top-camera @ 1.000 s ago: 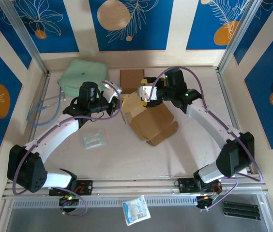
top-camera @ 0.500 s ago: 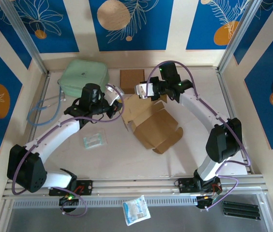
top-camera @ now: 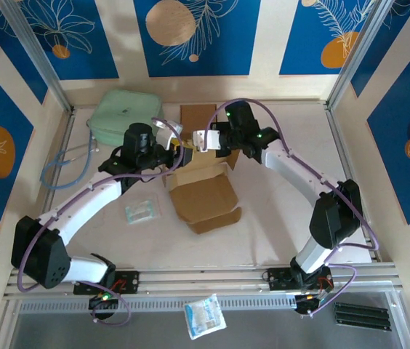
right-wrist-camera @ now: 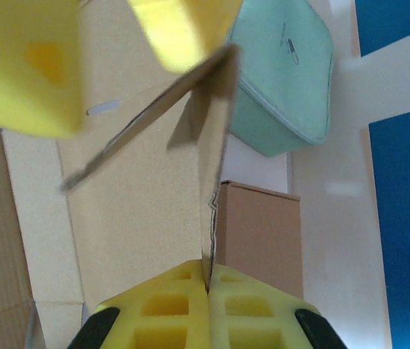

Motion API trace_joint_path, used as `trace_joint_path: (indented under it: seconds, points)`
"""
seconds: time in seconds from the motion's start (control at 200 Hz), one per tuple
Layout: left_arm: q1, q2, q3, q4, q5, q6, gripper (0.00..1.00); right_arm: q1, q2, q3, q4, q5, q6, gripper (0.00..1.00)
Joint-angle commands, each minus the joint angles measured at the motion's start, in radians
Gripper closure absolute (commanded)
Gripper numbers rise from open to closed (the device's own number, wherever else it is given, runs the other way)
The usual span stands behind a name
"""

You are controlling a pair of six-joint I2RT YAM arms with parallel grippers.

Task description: Fold the paper box

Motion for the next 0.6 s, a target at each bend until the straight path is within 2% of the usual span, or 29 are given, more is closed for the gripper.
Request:
trace_joint_path:
  seconds: [0.0, 0.105, 0.205, 0.355, 0.495, 0.595]
  points:
    - [-0.009, 0.035, -0.048, 0.073, -0.054, -0.188, 0.45, 0.034, -0.048, -0.093, 0.132, 0.105, 0.105, 0.98]
    - [-0.005, 0.040, -0.059, 0.053, -0.055, -0.202, 0.43, 0.032, -0.052, -0.173, 0.209, 0.133, 0.120, 0.98]
    - [-0.001, -0.014, -0.085, 0.060, -0.073, -0.225, 0.39, 0.027, -0.053, -0.206, 0.241, 0.154, 0.112, 0.98]
    - [0.025, -0.091, -0.059, -0.102, -0.165, -0.286, 0.30, 0.018, -0.057, -0.237, 0.280, 0.163, 0.104, 0.98]
    - [0.042, -0.111, -0.029, -0.270, -0.204, -0.397, 0.31, 0.024, -0.035, -0.276, 0.356, 0.228, 0.056, 0.98]
    - [0.044, -0.095, -0.022, -0.326, -0.173, -0.447, 0.33, 0.029, -0.016, -0.352, 0.515, 0.270, -0.039, 0.98]
